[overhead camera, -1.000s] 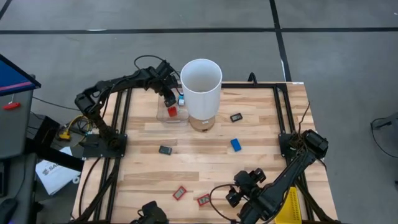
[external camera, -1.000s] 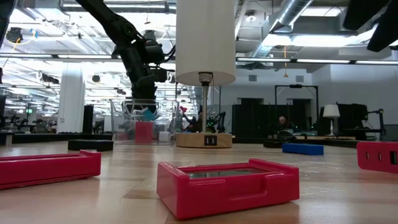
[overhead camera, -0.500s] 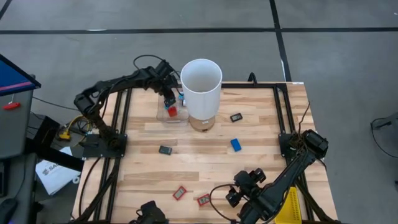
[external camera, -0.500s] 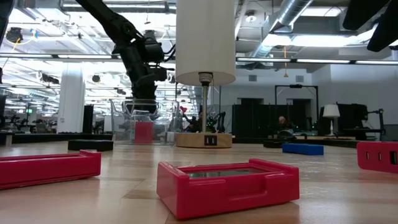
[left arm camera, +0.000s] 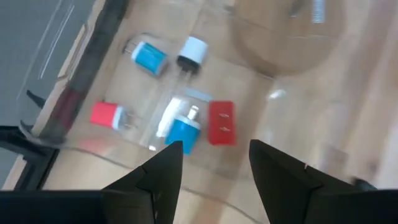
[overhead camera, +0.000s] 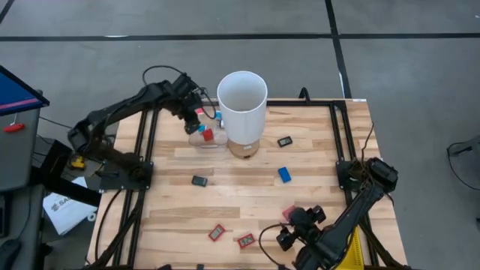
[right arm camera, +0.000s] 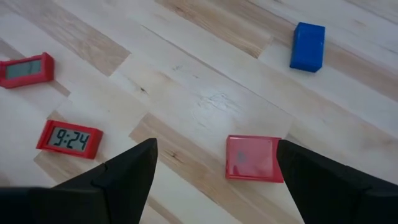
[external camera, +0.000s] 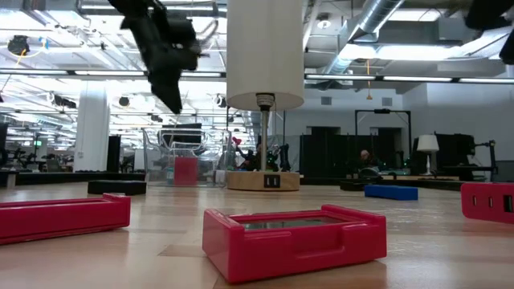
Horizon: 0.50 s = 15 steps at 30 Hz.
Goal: Pick & Place Office items
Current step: Put the bottom black digital timer into the yellow basket
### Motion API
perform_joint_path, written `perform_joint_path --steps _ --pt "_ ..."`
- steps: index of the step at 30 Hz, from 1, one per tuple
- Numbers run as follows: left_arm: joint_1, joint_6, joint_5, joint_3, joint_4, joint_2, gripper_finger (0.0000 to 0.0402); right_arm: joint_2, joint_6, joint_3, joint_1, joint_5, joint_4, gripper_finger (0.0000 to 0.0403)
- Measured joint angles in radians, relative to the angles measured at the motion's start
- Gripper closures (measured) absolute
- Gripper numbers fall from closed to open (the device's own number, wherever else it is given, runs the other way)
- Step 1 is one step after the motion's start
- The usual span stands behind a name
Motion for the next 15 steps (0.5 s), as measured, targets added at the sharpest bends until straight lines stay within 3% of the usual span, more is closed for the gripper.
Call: perform_joint_path --steps 6,11,15 --pt "-0.085 -0.061 0.001 -0.028 -0.088 -0.157 0.0222 0.0 0.0 0.0 0.009 0.009 -0.018 0.0081" --pt "-0.188 -0.163 0.0 -0.156 -0.099 -0.312 0.0226 0.0 -0.013 0.0 0.009 0.004 -0.05 0.0081" --pt "-0.315 -0.272 -0.001 -0.281 -0.089 -0.434 0.0225 0.002 -0.124 0.0 0.022 0.002 -0.054 0.0081"
